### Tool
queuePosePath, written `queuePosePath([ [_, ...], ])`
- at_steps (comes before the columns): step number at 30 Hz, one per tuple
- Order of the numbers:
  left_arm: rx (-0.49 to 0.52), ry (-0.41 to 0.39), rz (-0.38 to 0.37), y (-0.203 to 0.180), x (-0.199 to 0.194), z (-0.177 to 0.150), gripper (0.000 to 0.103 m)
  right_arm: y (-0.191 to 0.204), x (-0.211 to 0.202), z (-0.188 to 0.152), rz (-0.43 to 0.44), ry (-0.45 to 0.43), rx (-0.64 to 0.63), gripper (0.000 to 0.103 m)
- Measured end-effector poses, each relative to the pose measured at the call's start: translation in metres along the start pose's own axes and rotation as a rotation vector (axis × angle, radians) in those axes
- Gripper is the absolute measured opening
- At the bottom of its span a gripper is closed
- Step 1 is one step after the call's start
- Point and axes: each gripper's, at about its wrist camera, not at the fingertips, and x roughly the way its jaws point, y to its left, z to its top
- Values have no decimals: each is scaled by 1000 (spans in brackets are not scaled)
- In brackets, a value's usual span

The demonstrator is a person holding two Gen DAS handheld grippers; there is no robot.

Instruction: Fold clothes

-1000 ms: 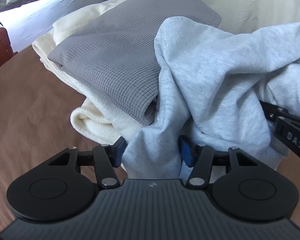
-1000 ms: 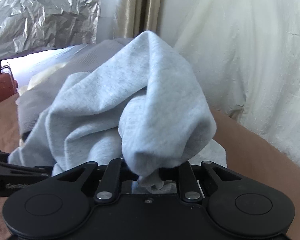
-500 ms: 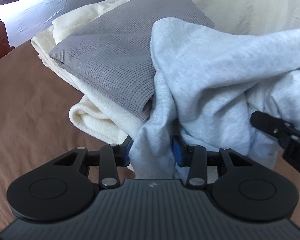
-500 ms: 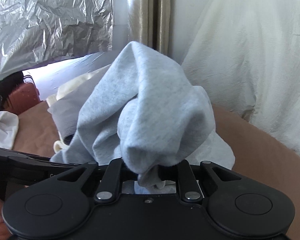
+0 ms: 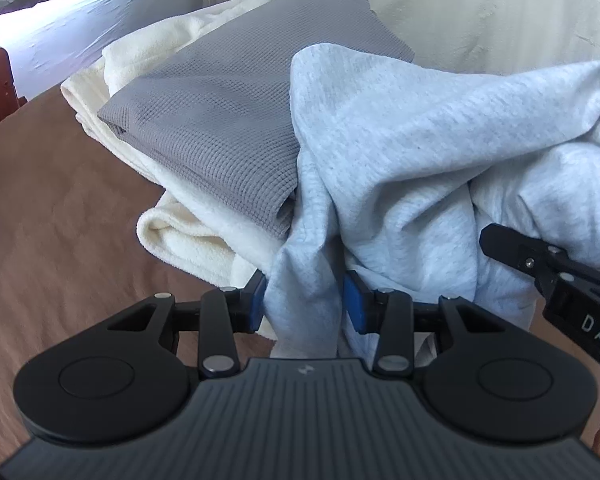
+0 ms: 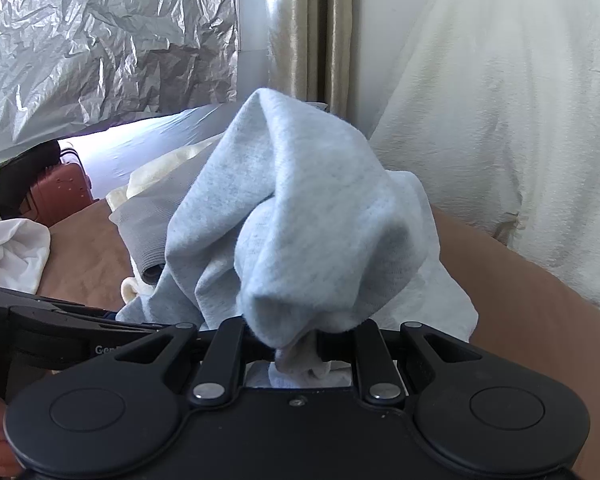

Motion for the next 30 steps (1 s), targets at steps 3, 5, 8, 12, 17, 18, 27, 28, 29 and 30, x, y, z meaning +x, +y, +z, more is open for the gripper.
queuePosePath([
  [3, 60, -20, 10, -11, -9, -8, 39, 2, -5, 0, 40, 17, 7, 18],
  [5, 66, -25, 7, -15, -11, -12, 39, 1, -13, -1, 127, 32, 44, 17],
  [8, 52, -38, -37, -16, -18, -12, 39, 2, -32, -6, 216, 36, 76, 16],
  [12, 30, 5, -144, -12, -33, -15, 37, 4, -57, -14, 266, 35, 109, 16],
  [17, -64, 36, -173, -3, -38, -21, 41, 0, -82, -23, 306, 9, 126, 14],
  [18, -66, 12, -124, -2, -38, -21, 41, -3, -81, -22, 230, -12, 111, 15],
  [27, -27, 54, -75, -6, 18, -25, 70, -82, -13, -34, 73, -48, 442, 86],
  [28, -39, 88, -81, -9, 33, -28, 68, -91, 2, -43, 84, -36, 511, 86],
  [29, -56, 113, -84, -12, 45, -31, 67, -98, 19, -53, 115, -16, 576, 86],
  [30, -69, 104, -82, -16, 53, -32, 60, -101, 34, -63, 160, 10, 622, 81],
])
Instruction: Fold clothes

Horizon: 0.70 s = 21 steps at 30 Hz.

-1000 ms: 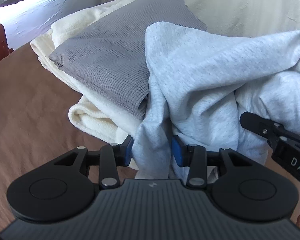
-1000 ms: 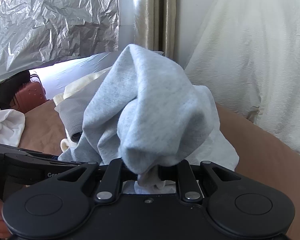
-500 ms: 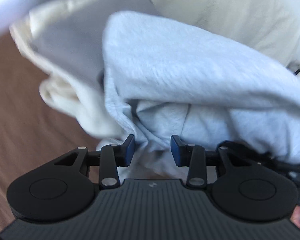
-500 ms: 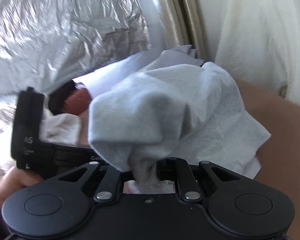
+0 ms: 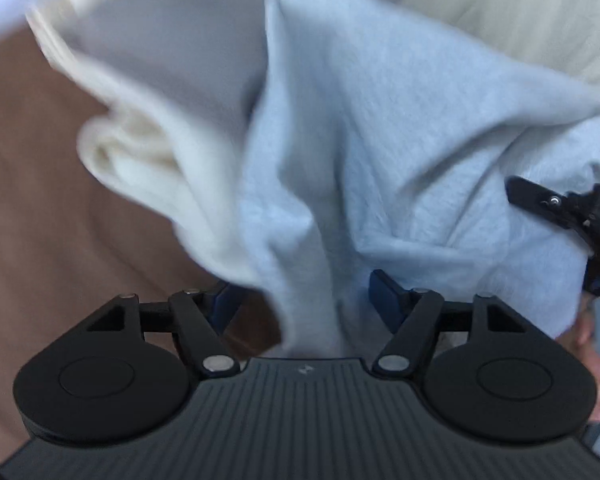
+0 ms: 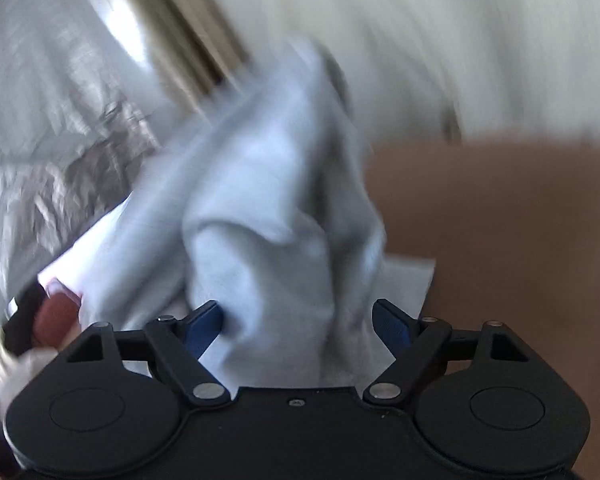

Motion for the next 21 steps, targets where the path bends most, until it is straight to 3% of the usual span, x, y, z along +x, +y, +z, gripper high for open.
queuePosePath([
  [1, 14, -15, -17, -6, 2, 0, 37, -6, 13, -8, 29, 30, 36, 74],
  [2, 45, -17, -48, -13, 2, 0, 19, -8, 20, -16, 38, 47, 50, 51],
  [3, 52, -12, -121, -17, 1, -2, 3, -6, 24, -22, 37, 57, 50, 39],
  [4, 41, -7, -201, -20, 0, -5, 3, -3, 21, -28, 45, 53, 38, 35],
  [6, 50, -8, -288, -31, -7, -14, 3, 5, 7, -37, 69, 28, -1, 27],
  [10, 192, 8, -360, -67, -35, -40, 3, 8, -48, -55, 140, -26, -30, 26],
  [13, 289, 17, -433, -97, -59, -65, 4, 4, -105, -67, 137, -80, -118, 25],
  [18, 581, -50, -376, -170, -90, -132, 4, 18, -186, -93, -48, -145, -380, 24],
  [21, 652, -71, -393, -200, -105, -170, 4, 16, -229, -111, -139, -163, -460, 23],
])
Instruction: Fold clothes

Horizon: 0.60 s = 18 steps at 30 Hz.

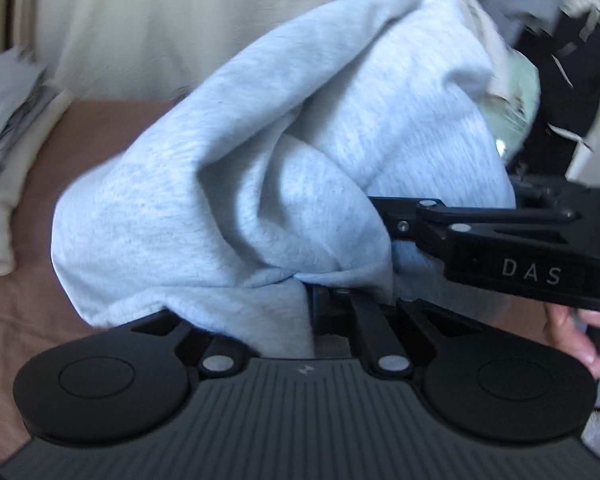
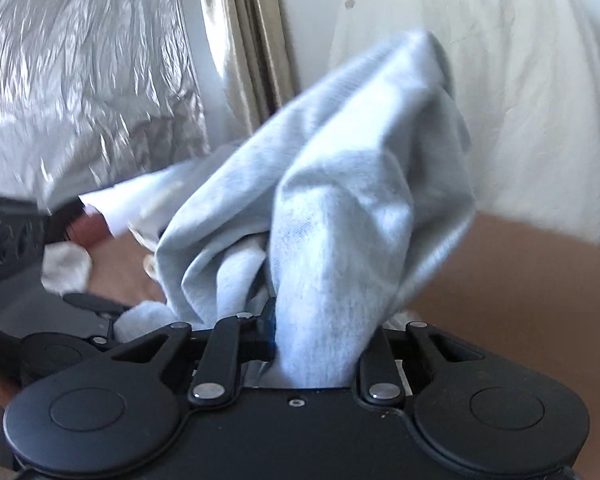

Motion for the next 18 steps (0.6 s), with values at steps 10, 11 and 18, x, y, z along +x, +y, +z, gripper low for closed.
queuePosePath([
  [10, 309, -82, 180, -141, -1, -42, 4, -85, -109, -59, -119, -104, -16, 20],
  [11, 360, -76, 262, -148, 4, -42, 4, -95, -113, -63, -137, -117, 11, 19],
  [18, 461, -160, 490, -162, -5, -5, 4, -146, -131, -64, -198, -103, 114, 17],
])
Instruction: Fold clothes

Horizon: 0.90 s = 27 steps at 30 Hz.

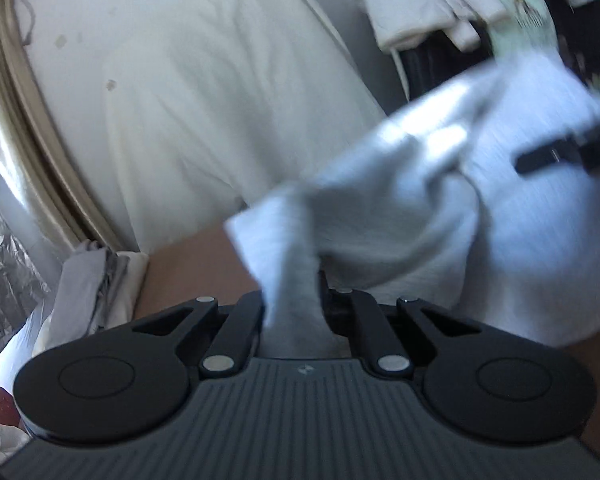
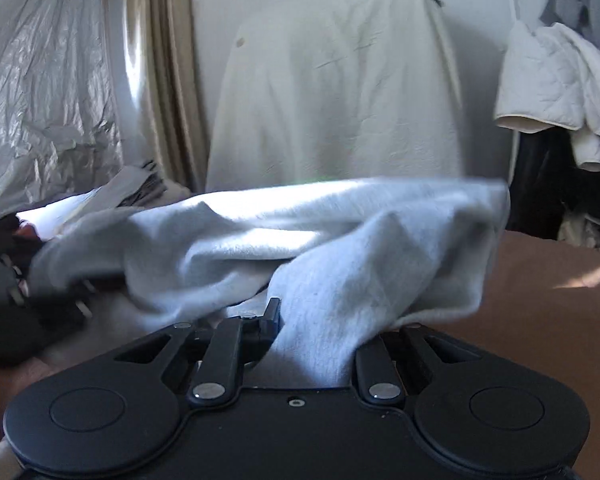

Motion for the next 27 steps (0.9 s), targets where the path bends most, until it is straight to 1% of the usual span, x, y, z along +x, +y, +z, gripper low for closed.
queuePosePath([
  [2, 5, -48, 63, 17, -10, -6, 4, -10, -1, 7, 0, -25, 36, 16],
  [3, 10, -78, 102, 24, -16, -5, 4, -11, -3, 11, -9, -39, 28, 15],
  [5, 3, -123, 167, 50, -14, -1, 4, -10, -6, 22, -40, -84, 8, 15],
  [6, -5, -142, 198, 60, -20, 6, 4, -19, -16, 23, -56, -111, 5, 15],
  [8, -32, -174, 249, 87, -25, 23, 4, -30, -29, 33, -119, -167, -13, 15],
  [10, -75, -183, 284, 113, -20, 27, 5, -38, -28, 43, -196, -210, -55, 17],
  [11, -98, -175, 289, 125, -15, 24, 5, -47, -24, 45, -230, -224, -64, 33],
  [12, -119, -158, 301, 137, -3, 22, 5, -57, -20, 44, -260, -235, -60, 65],
  [13, -130, -130, 314, 148, 12, 17, 5, -66, -15, 43, -291, -245, -57, 77],
  [14, -127, -85, 320, 152, 35, 11, 5, -75, -10, 40, -329, -239, -37, 86],
  [15, -125, -27, 324, 154, 63, 2, 5, -82, -4, 35, -373, -220, -7, 85],
  [16, -131, 42, 313, 159, 89, -12, 5, -88, 2, 30, -393, -186, 25, 85],
  [17, -136, 115, 287, 164, 112, -26, 6, -93, 7, 25, -398, -141, 57, 85],
  [19, -161, 209, 232, 170, 138, -62, 6, -101, 9, 14, -362, -68, 121, 85],
  [21, -177, 245, 217, 169, 144, -83, 6, -105, 8, 8, -303, -10, 212, 85],
  [24, -193, 281, 209, 165, 147, -109, 6, -114, 12, -2, -141, 85, 424, 85],
  [26, -233, 260, 202, 171, 147, -103, 6, -117, 23, -10, -33, 124, 555, 85],
  [27, -256, 244, 198, 175, 147, -98, 6, -117, 29, -14, -1, 142, 600, 85],
])
